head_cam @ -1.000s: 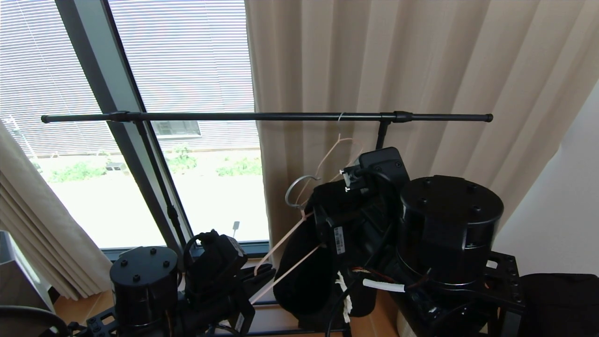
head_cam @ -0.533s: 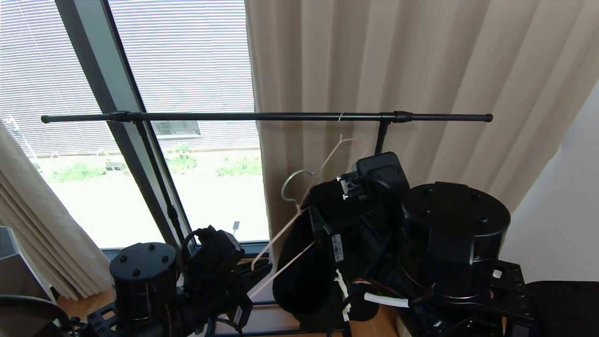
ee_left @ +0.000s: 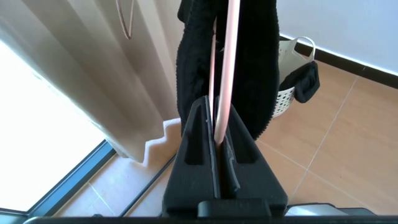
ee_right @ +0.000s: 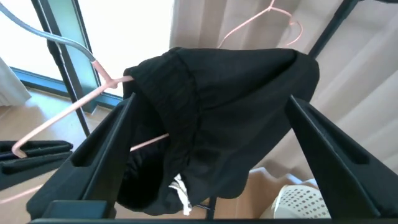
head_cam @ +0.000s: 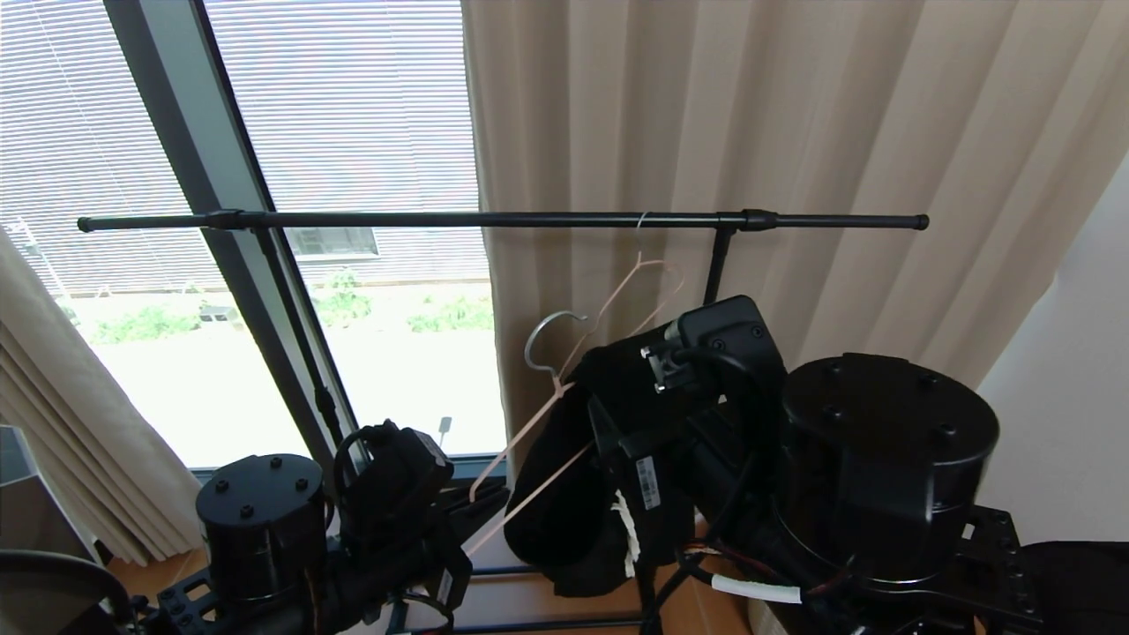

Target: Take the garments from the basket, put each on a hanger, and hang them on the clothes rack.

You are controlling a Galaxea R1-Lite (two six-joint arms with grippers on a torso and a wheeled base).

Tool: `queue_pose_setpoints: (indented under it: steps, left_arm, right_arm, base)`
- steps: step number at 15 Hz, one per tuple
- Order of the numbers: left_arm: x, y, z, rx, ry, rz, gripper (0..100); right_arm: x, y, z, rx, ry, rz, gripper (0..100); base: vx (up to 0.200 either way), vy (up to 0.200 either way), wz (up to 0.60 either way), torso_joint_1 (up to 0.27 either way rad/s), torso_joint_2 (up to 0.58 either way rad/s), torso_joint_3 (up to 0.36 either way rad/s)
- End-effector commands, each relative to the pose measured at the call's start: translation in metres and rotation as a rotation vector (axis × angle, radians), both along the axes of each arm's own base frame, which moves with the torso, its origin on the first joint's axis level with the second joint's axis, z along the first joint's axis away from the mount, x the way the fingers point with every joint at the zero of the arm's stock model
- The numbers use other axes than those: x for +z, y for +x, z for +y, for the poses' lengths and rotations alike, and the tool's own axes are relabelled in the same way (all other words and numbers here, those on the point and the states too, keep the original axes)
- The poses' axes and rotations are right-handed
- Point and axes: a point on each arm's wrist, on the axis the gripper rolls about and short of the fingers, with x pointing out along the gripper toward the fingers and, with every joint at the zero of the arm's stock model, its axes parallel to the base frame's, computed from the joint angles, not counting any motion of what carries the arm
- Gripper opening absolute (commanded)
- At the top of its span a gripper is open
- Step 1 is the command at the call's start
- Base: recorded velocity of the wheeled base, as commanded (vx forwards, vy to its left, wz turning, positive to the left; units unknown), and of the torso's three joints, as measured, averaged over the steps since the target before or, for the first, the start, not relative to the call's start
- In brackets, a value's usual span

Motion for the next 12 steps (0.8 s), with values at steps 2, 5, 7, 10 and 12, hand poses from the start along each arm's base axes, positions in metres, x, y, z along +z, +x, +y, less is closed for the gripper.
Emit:
queue_pose_setpoints:
  steps: [2,5,7,10,12]
  left_arm:
    - [-0.004,0.001,0.002,0.004,0.01,0.015,0]
    - [-0.007,0.0,0.004,0.001,0.022,0.026,0]
    - [-0.009,-0.004,0.005,-0.024,0.03,0.038,0]
    - [-0.015,-0.012,0.009,-0.084,0.079,0.04,0]
    - [-0.017,-0.017,0.009,-0.112,0.089,0.047,0]
  right_arm:
    - [0.007,-0.004,-0.031,0.094,-0.049,-0.002,100]
    - [0.011,-0.001,-0.074,0.237,-0.153,-0.031,100]
    - [0.011,0.011,-0.103,0.323,-0.261,-0.001,100]
    - [0.022,0.03,-0.139,0.535,-0.374,0.079,100]
    - [0.031,0.041,-0.155,0.668,-0.444,0.126,100]
  base:
    - [0.0,0.0,0.0,0.0,0.0,0.0]
    - [0.0,0.0,0.0,0.0,0.0,0.0]
    - [0.0,0.0,0.0,0.0,0.0,0.0]
    - [0.0,0.0,0.0,0.0,0.0,0.0]
    - [0.0,0.0,0.0,0.0,0.0,0.0]
